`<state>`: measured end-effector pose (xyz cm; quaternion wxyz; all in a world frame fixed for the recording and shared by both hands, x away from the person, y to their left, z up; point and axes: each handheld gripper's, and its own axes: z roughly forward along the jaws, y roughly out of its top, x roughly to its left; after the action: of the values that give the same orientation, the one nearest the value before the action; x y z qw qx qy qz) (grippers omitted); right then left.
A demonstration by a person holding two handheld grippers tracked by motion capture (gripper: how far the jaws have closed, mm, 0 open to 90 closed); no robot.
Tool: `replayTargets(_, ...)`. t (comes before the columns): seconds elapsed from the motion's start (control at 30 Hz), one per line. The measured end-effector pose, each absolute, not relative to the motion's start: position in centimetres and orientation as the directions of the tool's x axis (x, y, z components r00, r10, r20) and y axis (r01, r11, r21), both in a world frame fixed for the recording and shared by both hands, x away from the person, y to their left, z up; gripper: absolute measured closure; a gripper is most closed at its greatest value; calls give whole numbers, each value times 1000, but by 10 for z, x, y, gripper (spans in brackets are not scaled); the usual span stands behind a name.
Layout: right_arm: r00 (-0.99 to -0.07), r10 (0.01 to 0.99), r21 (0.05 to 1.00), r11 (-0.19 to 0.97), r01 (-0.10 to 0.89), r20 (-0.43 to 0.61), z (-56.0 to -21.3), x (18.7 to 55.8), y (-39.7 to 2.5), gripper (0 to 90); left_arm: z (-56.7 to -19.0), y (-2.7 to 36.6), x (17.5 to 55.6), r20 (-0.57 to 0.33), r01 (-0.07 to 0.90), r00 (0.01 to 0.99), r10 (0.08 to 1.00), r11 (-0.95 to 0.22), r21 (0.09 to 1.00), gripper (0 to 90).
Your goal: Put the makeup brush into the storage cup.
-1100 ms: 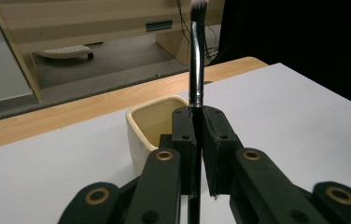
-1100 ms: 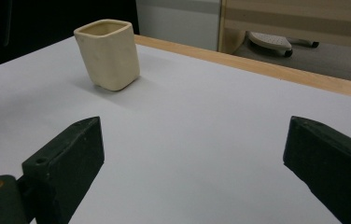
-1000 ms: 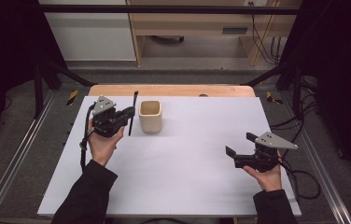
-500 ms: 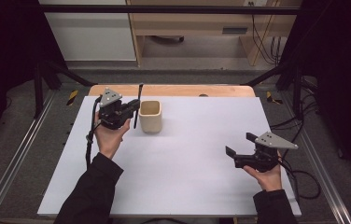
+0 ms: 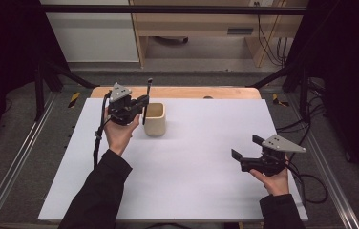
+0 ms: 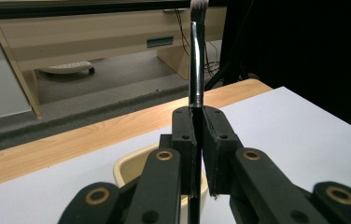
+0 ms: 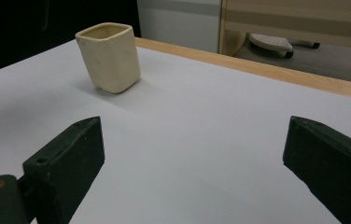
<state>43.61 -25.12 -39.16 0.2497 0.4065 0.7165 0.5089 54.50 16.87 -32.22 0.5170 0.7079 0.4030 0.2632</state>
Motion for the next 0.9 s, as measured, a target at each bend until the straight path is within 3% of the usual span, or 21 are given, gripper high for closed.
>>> replayTargets(0.9, -544, 837, 929, 155, 336, 57, -393, 437, -251, 56, -314, 160, 582, -28, 291, 502, 864, -138, 947, 839)
